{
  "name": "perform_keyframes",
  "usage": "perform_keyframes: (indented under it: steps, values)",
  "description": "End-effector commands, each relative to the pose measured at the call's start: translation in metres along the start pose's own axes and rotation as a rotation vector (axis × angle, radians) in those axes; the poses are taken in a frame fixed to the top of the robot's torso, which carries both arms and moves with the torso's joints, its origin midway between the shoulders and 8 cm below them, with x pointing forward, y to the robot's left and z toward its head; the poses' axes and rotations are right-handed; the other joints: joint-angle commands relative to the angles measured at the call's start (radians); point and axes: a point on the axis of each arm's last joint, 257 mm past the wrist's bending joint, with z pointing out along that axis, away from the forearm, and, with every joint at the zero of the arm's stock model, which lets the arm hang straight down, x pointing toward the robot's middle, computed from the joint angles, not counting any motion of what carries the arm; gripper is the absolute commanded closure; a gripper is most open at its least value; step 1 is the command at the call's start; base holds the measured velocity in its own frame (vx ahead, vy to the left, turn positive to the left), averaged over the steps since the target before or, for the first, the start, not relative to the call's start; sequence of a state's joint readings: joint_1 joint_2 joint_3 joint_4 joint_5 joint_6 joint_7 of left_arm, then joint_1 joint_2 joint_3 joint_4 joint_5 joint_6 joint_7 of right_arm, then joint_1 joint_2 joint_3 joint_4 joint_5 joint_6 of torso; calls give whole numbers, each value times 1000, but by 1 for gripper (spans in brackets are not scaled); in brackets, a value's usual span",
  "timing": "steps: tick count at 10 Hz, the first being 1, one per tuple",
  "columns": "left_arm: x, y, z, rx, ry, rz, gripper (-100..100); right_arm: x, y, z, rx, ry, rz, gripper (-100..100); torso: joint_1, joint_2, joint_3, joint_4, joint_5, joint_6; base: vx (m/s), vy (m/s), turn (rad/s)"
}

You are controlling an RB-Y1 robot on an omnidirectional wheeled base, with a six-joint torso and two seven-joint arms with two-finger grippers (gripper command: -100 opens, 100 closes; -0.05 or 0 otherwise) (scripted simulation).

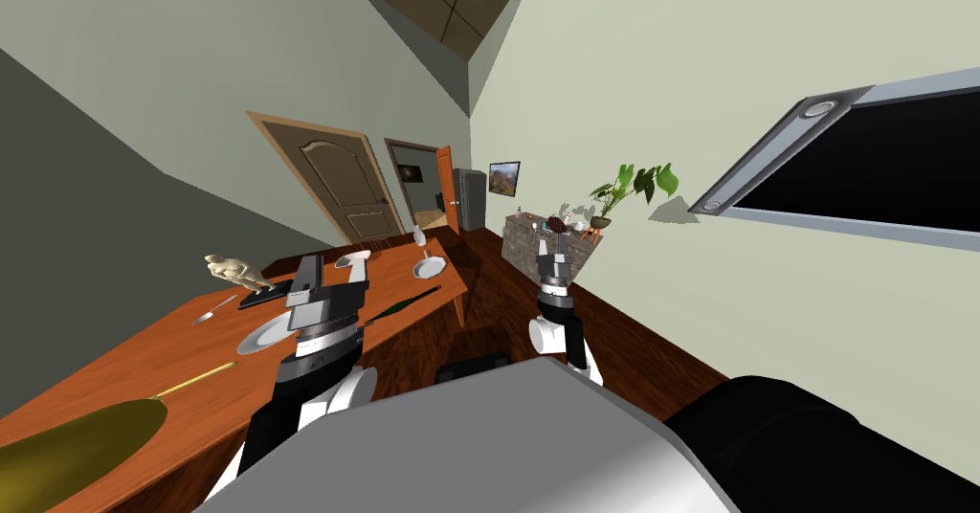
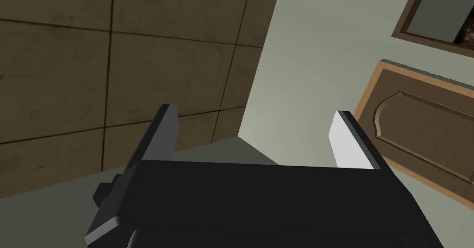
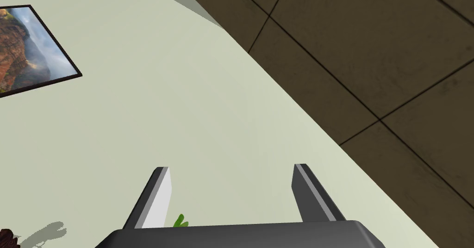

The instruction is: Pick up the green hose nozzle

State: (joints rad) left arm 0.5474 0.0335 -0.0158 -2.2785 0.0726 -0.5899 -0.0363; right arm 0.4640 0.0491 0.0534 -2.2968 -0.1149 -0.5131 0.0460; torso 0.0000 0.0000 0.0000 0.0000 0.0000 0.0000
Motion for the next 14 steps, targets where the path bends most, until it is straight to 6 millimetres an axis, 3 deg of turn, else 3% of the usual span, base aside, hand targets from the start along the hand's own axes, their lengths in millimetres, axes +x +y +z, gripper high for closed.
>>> perform_keyframes:
  steps: [1,6,11,14]
  values:
    - [-1,13,-1,-35,25,19,-100,0,0,0,0,0,0,0,0,0,0,0,0,0,6,-14,-2]
    - [-15,54,-6,-151,49,71,-100,0,0,0,0,0,0,0,-2,-1,-1,0,0,0,9,-32,-1]
    - [-58,125,-22,-359,27,154,-100,0,0,0,0,0,0,0,-4,-1,0,0,-1,0,10,-65,-6]
    - [-70,142,-29,-419,16,170,-100,0,0,0,0,0,0,0,-3,-2,-1,0,-1,0,17,-47,-4]
